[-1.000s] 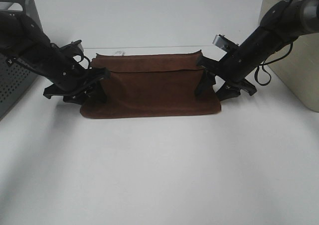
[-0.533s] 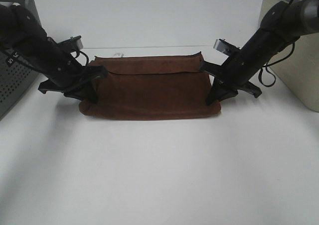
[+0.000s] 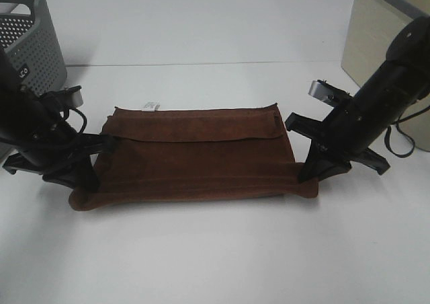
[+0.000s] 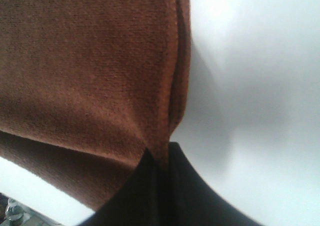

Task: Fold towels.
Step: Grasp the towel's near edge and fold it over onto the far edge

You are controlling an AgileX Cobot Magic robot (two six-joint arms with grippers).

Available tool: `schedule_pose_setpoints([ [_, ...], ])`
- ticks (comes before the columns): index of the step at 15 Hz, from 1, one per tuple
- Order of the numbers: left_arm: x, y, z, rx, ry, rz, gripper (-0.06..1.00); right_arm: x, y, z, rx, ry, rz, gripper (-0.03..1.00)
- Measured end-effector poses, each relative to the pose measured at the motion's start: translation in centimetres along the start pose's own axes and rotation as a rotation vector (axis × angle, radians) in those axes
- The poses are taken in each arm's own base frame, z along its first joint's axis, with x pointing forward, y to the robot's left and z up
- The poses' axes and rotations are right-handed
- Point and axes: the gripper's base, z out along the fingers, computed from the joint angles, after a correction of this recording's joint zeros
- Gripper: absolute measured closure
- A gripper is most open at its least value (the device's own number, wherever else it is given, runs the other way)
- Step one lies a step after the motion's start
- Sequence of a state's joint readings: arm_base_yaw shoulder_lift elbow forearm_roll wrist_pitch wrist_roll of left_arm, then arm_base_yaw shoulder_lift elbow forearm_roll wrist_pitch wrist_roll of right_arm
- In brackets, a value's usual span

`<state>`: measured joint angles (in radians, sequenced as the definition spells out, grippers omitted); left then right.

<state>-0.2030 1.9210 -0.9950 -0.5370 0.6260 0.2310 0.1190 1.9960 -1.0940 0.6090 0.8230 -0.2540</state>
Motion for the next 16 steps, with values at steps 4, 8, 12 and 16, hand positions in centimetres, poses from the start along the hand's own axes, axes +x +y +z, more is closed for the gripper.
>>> schedule_pose_setpoints([
  [4,0.3,-0.5,-1.6,0.012,-0.042,0.005,0.92,0.9,0.4,-0.6,-0.019,-0.012,-0.021,0.97],
  [8,-1.6,-1.4,-3.2,0.033,-0.110,0.000,0.92,-0.9,1.6,-2.4,-0.031,-0.085,-0.064,0.97],
  [12,-6.0,-2.0,-5.3,0.070,-0.201,-0.031,0.92,-4.4,4.0,-5.9,-0.054,-0.207,-0.154,0.97],
  [16,-9.7,-1.8,-4.0,0.061,-0.226,-0.007,0.92,-8.2,4.2,-5.2,-0.045,-0.206,-0.182,0.97],
])
